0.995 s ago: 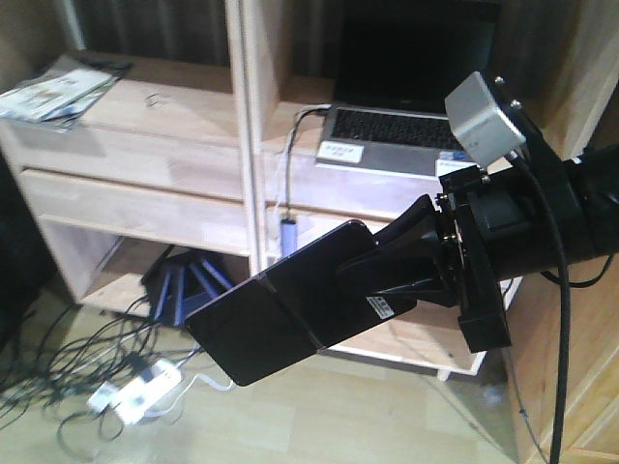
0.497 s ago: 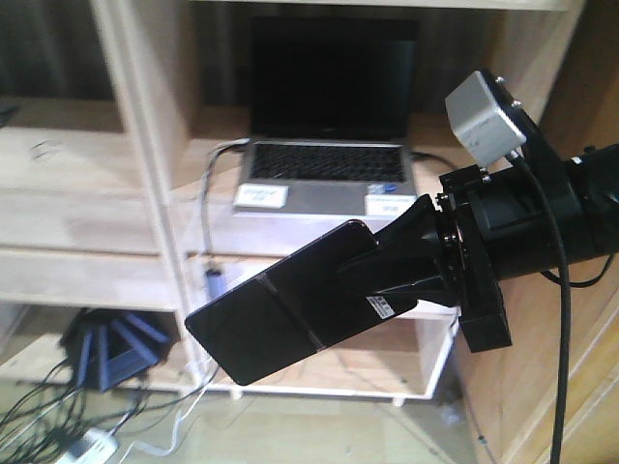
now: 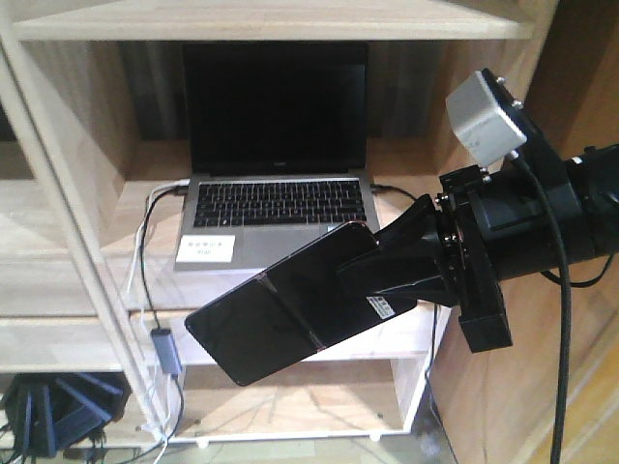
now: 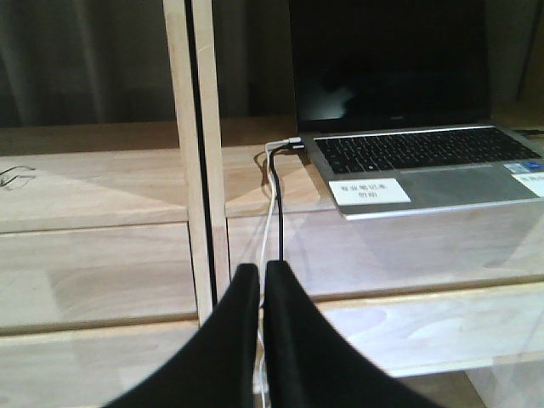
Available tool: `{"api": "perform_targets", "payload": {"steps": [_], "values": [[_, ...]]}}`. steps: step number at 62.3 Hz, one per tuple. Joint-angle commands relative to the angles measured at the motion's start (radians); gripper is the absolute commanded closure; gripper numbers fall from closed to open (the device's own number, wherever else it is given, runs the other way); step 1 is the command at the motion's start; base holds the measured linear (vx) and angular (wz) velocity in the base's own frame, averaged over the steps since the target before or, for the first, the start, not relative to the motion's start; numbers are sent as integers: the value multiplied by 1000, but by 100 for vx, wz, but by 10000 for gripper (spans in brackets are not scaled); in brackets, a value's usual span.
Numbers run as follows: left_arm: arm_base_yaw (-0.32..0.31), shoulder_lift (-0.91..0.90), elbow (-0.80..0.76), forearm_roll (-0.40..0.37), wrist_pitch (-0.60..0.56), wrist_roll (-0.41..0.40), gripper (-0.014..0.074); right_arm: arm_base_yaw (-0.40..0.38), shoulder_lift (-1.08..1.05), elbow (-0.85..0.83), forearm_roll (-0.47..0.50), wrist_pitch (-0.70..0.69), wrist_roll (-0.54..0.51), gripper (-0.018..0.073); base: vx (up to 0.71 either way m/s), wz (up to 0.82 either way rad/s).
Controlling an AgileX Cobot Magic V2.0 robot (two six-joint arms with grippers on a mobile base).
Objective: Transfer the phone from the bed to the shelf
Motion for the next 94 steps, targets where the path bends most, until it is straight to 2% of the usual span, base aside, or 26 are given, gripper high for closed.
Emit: {"api": "perform_targets", "payload": {"steps": [1, 94], "values": [[1, -5, 2, -10, -71, -4, 596, -2, -31, -26, 94, 69, -6, 560, 20, -4], [1, -5, 2, -10, -71, -4, 596, -2, -31, -26, 94, 70, -6, 560, 13, 2]]}}
